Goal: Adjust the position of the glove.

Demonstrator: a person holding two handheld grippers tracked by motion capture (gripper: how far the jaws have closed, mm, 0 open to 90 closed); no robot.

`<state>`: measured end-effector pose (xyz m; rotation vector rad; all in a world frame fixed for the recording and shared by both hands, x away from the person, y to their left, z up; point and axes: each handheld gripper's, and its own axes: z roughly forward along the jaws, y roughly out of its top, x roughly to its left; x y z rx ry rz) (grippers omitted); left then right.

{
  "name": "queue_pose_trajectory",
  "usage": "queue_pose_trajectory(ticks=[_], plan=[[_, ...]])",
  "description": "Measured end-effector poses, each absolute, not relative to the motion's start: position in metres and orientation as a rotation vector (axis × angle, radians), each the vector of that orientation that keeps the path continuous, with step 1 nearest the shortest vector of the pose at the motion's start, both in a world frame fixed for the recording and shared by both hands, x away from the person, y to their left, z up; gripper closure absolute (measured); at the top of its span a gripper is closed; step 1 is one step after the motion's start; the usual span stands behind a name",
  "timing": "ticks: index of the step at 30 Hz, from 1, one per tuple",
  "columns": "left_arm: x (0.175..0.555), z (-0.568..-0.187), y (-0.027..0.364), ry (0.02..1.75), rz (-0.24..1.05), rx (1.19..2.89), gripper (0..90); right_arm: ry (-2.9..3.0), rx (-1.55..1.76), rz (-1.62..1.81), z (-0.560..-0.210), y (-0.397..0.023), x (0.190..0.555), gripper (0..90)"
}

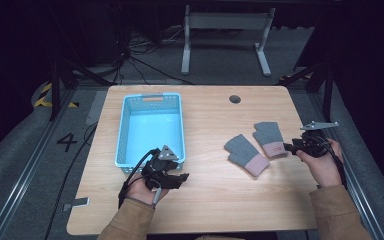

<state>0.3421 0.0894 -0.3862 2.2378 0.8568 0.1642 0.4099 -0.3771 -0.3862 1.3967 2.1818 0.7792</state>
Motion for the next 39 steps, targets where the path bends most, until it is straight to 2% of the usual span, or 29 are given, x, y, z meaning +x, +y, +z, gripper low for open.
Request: queue_pose_trajectory(ticks=[10,19,39], plan=[[0.339,-0.385,0.091,0.855,0.156,2.232,44.3,2.173,1.382,0.845,-0.383,-0.373,0.411,53.5],[0.332,-0.385,0.092,0.858,0.128,2.255,41.4,2.264,1.338,0.891,-0.382,-0.348,0.420,53.3],[0.328,-0.383,0.094,0.866,0.127,2.246,38.9,2.489,1.205,0.789,-0.416,-0.284,0.437,52.2]])
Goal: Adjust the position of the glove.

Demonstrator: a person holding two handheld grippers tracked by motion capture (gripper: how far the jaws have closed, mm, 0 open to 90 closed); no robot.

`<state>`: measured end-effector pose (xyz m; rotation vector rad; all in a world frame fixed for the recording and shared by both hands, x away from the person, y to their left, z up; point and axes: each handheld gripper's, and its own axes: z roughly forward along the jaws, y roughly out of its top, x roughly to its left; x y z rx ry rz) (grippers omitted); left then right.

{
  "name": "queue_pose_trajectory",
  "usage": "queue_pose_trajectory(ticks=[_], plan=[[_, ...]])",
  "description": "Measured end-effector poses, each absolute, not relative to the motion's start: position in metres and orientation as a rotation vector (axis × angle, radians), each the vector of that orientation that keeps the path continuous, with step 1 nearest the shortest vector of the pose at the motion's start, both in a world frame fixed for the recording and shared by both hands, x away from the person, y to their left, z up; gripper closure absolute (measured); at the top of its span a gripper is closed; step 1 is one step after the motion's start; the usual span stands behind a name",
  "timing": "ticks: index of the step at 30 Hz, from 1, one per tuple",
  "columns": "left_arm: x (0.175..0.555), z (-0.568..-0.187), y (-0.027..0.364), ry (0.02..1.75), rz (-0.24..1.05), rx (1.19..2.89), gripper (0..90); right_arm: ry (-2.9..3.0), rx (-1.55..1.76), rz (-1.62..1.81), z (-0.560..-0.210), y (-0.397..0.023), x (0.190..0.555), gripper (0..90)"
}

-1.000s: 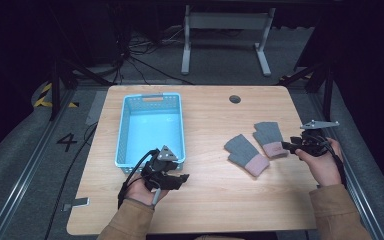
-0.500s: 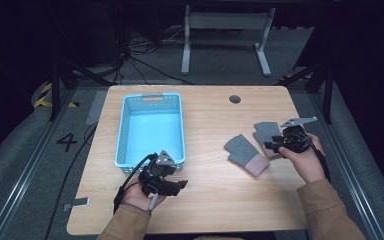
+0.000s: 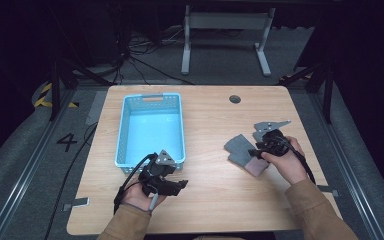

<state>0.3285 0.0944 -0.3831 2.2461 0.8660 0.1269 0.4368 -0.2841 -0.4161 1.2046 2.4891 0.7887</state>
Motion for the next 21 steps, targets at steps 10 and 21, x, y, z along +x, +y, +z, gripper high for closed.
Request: queue_pose_trajectory(ticks=[10,21], plan=[[0.330,-0.380,0.092,0.855,0.144,2.238,38.4,2.526,1.188,0.738,-0.432,-0.269,0.439,50.5],[0.331,-0.380,0.091,0.860,0.150,2.240,39.4,2.511,1.166,0.699,-0.438,-0.265,0.436,56.5]])
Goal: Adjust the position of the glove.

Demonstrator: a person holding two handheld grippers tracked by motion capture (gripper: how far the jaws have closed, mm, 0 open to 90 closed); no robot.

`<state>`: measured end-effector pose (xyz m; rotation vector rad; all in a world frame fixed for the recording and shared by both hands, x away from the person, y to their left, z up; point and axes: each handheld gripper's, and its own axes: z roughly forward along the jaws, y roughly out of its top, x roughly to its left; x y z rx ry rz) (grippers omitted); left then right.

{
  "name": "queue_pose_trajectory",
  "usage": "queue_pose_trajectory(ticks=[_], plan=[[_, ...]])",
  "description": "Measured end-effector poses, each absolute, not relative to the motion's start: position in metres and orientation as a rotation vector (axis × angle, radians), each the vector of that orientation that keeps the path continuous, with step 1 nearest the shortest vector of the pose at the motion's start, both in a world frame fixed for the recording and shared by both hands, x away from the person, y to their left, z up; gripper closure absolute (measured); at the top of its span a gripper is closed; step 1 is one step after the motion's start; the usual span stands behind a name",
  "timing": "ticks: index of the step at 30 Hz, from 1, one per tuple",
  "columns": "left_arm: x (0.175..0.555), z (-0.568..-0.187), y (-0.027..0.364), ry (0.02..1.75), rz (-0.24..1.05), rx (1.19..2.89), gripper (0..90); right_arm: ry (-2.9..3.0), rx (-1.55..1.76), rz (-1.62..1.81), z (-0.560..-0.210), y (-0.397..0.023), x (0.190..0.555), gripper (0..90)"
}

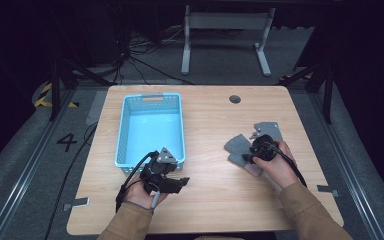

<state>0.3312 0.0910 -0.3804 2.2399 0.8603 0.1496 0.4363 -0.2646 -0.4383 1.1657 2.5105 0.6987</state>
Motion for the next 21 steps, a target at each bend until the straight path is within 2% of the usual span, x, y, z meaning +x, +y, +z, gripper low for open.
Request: queue_pose_trajectory(ticks=[1,2,3,4,11,21], plan=[[0.331,-0.380,0.091,0.862,0.148,2.242,39.5,2.520,1.164,0.703,-0.438,-0.264,0.436,62.4],[0.331,-0.381,0.091,0.862,0.148,2.242,39.5,2.520,1.164,0.703,-0.438,-0.264,0.436,62.4],[0.331,-0.381,0.091,0.864,0.147,2.240,39.5,2.524,1.156,0.702,-0.438,-0.264,0.436,67.9],[0.331,-0.381,0.091,0.864,0.147,2.240,39.6,2.524,1.156,0.702,-0.438,-0.264,0.436,67.9],[0.331,-0.381,0.093,0.869,0.148,2.236,39.9,2.524,1.158,0.690,-0.435,-0.264,0.436,83.6],[0.332,-0.380,0.093,0.870,0.151,2.226,39.9,2.508,1.161,0.761,-0.419,-0.273,0.431,84.8]])
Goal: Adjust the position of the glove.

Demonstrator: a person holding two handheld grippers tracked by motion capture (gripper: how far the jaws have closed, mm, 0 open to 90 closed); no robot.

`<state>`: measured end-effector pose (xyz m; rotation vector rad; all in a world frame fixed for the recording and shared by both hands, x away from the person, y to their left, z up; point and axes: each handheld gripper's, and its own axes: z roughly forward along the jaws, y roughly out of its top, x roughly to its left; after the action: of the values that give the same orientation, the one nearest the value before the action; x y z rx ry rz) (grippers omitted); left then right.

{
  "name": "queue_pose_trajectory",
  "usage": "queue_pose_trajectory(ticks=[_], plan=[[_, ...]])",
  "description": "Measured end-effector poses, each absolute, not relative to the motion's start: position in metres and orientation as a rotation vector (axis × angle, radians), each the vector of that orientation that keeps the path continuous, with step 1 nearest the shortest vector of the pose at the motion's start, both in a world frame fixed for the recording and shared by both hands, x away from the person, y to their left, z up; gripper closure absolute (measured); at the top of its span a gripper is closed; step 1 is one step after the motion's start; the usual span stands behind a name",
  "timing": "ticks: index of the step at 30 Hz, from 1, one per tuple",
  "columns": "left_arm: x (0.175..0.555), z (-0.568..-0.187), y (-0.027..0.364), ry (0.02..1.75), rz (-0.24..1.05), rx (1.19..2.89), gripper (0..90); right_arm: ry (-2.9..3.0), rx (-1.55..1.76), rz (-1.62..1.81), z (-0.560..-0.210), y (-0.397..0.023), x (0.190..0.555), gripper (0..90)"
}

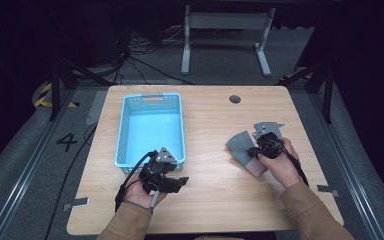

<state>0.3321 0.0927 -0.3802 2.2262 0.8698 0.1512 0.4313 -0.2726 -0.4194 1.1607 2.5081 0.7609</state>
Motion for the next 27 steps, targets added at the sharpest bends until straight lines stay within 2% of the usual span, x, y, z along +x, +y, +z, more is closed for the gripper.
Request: queue_pose_trajectory(ticks=[12,27], plan=[[0.335,-0.378,0.087,0.837,0.143,2.241,39.8,2.564,1.046,0.845,-0.393,-0.269,0.411,84.2],[0.339,-0.376,0.081,0.814,0.132,2.242,39.4,2.728,0.780,0.898,-0.387,-0.252,0.390,83.3]])
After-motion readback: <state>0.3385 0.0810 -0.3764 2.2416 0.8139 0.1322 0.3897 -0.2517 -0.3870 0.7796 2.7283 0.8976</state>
